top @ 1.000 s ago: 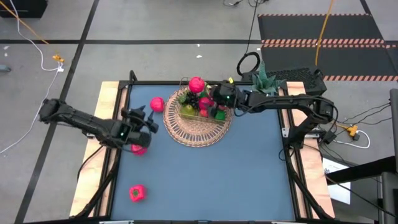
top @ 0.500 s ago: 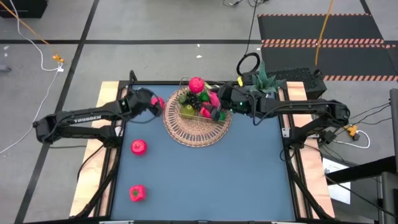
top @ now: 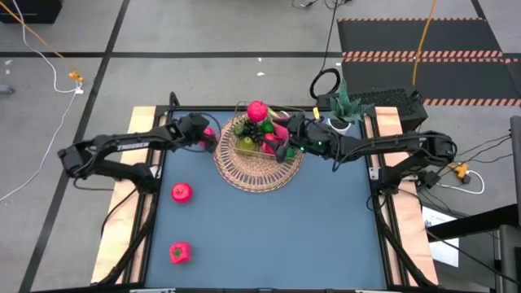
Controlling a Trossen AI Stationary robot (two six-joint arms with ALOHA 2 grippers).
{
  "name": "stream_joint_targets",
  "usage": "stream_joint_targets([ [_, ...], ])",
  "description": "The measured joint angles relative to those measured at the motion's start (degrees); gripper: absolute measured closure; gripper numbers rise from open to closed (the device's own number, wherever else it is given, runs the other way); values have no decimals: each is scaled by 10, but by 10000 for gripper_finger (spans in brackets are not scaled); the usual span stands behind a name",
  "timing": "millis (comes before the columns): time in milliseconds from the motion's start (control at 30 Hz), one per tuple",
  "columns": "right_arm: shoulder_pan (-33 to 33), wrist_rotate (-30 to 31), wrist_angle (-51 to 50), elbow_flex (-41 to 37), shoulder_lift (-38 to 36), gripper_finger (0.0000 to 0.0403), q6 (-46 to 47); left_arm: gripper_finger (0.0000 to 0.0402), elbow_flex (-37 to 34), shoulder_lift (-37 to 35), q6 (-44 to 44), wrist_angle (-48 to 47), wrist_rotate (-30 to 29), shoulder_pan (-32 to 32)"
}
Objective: Build produce basket
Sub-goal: Put the apple into the gold wire basket
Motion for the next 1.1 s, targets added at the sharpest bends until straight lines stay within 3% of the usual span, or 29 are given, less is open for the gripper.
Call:
stream_joint_targets([
  [333, 0, 0, -9, 0, 0, 14, 3, 51, 5, 94, 26, 41, 38, 37],
  [600, 7, 0, -12, 0, 0, 14, 5, 116, 4, 99, 22, 42, 44, 44],
  [700, 7, 0, -14, 0, 0, 14, 5, 119, 4, 98, 22, 42, 44, 44],
  [900, 7, 0, -24, 0, 0, 14, 4, 95, -2, 38, 22, 0, 46, 37],
  [1100, 13, 0, -22, 0, 0, 14, 5, 113, -3, -105, -3, -59, 49, 16],
])
